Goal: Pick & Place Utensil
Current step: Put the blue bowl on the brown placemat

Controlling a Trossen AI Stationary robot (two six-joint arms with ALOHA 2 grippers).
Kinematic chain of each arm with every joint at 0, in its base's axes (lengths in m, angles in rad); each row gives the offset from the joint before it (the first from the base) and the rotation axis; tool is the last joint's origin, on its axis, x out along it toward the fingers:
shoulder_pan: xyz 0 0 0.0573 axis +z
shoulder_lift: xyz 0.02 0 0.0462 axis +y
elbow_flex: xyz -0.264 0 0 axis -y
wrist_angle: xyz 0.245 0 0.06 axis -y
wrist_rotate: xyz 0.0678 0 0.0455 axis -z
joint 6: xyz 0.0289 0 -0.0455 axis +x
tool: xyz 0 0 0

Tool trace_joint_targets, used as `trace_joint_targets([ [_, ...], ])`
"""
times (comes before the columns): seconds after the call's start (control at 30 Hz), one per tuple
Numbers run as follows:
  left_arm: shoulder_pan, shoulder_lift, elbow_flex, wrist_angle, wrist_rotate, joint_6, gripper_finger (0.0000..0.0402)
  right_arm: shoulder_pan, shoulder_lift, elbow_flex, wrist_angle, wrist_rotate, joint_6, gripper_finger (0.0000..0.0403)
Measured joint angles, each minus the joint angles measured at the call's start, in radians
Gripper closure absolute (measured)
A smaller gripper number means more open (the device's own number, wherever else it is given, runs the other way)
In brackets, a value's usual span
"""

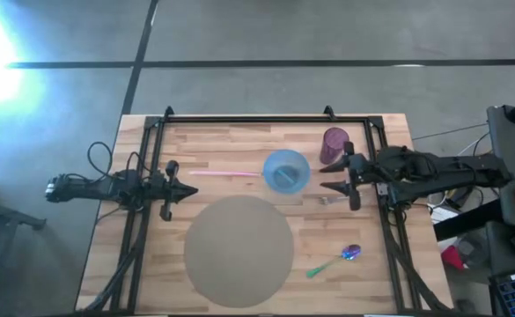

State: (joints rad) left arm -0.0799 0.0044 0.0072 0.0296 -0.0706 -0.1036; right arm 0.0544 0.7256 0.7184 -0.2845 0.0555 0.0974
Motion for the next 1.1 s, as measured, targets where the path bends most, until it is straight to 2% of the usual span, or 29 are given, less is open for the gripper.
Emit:
trace_joint_targets([
  [0.23,0.000,0.000,0.000,-0.003,-0.001,-0.030,0.0401,0.000,0.180,0.196,-0.236,-0.003,-0.102,0.0211],
  [0.5,0.000,0.000,0.000,-0.005,-0.001,-0.029,0.0401,0.000,0.402,0.359,-0.436,-0.003,-0.164,0.0207],
  [0.87,0.000,0.000,0.000,-0.006,0.000,-0.030,0.0401,0.000,0.696,0.480,-0.497,-0.003,-0.301,0.0204],
  [1.1,0.000,0.000,0.000,-0.006,0.000,-0.030,0.0401,0.000,0.841,0.503,-0.497,-0.003,-0.287,0.0204],
])
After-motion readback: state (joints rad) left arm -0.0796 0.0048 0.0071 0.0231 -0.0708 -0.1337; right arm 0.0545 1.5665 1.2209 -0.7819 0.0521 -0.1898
